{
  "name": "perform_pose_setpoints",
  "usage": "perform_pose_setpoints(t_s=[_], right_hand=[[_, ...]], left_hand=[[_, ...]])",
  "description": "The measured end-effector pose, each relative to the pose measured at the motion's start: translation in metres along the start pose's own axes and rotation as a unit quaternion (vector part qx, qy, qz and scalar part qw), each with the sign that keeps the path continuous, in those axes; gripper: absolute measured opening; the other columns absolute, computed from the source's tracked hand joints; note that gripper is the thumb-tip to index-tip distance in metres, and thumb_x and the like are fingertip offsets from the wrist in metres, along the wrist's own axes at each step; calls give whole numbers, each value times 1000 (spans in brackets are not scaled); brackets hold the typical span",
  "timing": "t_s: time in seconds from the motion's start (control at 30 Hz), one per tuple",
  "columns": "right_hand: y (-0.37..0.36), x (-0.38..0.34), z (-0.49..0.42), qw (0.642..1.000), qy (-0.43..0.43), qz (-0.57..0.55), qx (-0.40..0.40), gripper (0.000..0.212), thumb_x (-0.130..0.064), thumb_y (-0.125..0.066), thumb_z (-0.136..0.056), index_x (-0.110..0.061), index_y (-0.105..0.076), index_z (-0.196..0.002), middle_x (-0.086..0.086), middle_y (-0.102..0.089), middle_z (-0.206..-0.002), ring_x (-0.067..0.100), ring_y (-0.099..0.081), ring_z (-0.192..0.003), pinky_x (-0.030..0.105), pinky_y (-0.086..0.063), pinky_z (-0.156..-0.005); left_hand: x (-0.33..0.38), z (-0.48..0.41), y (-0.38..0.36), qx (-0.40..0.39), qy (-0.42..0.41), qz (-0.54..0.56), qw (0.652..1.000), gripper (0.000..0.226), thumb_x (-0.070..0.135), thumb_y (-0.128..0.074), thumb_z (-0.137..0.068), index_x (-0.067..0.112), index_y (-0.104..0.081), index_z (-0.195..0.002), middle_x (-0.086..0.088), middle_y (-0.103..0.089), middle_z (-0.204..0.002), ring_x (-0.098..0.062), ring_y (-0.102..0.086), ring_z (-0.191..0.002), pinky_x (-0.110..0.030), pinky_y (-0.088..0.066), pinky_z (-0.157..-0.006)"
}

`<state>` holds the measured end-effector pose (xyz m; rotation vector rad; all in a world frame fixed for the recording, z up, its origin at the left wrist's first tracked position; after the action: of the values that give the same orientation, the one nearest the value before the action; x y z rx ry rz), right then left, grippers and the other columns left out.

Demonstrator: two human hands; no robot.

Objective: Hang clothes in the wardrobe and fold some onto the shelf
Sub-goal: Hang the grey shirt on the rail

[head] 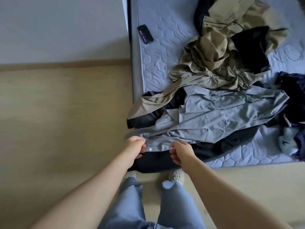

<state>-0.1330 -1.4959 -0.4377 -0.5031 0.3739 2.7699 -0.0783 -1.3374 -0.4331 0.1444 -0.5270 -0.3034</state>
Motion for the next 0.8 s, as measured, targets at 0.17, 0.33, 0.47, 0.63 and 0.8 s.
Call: perform_pose_setpoints(t_s=[0.17, 0.33, 0.47, 0.63, 0.8], right_hand=[[72, -8, -32, 1000, -12, -17, -18, 12, -8, -46, -88, -12, -51, -79, 3, -48, -58, 14, -40, -45, 17, -30, -40], [172, -16, -88, 999, -20, 32, -21, 19, -8, -45, -90, -12, -50, -72, 3, -48, -58, 15, -39, -45, 19, -30, -39], [236, -15, -125, 999, -33, 40, 1, 15, -2, -40, -89, -8, -43, -76, 6, -43, -62, 15, -33, -47, 16, -25, -33], [282, -13, -188, 997, -57, 43, 4, 18, -6, -43, -90, -9, -44, -73, 5, -46, -62, 16, -35, -48, 18, -27, -36], [311, -19, -259, 997, -53, 31, 55, 11, -10, -41, -88, -10, -44, -77, 5, -45, -68, 19, -41, -53, 24, -36, -49]], left_hand=[[23, -10, -77, -1, -7, -32, 999, 16, 18, -51, -93, 22, -58, -79, 2, -59, -71, -11, -55, -61, -23, -45, -55], [59, -28, -185, 40, 11, 9, 999, 18, 16, -50, -93, 20, -57, -77, 2, -57, -69, -11, -54, -58, -22, -40, -50], [70, -35, -266, 14, 4, -39, 999, 15, 16, -50, -92, 19, -57, -80, 2, -56, -70, -11, -53, -58, -21, -39, -49], [75, -68, -336, 1, -17, -128, 992, 14, 18, -48, -92, 22, -58, -83, 2, -59, -77, -13, -55, -65, -24, -43, -57], [76, -118, -368, 80, -169, -364, 912, 29, 22, -48, -92, 27, -48, -121, 3, -50, -123, -21, -52, -107, -32, -43, -83]])
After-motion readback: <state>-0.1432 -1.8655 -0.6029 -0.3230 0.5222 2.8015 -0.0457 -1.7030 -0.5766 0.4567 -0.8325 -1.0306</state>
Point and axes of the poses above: each hand's wrist, its own z-axis away from the middle knuckle, its own y-axis out of the back of the hand, x = y × z, the point moved 2 cm from there along -z, towards the middle knuckle
